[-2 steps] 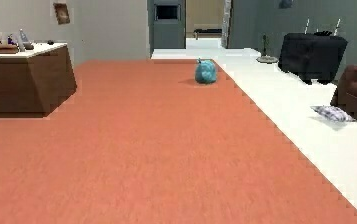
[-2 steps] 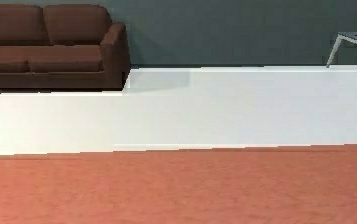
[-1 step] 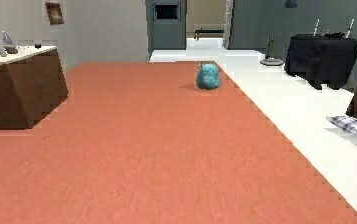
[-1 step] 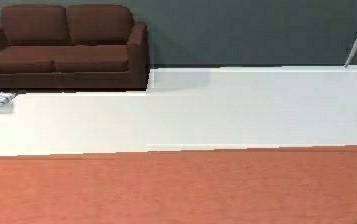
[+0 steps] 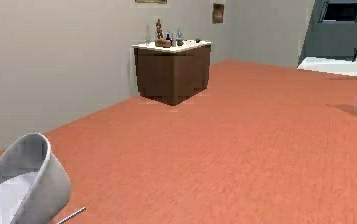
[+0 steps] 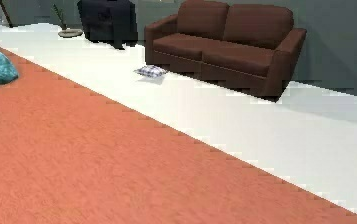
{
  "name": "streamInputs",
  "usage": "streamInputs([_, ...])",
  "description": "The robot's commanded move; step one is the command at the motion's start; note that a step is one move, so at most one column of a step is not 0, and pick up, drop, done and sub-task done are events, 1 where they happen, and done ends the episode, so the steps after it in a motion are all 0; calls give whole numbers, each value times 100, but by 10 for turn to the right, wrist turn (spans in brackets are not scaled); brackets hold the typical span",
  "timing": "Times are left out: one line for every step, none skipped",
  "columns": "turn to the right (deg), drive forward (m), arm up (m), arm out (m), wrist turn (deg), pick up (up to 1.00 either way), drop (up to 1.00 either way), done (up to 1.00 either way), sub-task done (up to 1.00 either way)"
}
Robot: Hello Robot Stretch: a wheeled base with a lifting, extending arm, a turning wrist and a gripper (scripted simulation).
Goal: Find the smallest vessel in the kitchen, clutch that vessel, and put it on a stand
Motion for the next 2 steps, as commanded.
streamInputs([0,60,0,0,0,0,0,0,0])
streamInputs([-450,0,0,0,0,0,0,0,0])
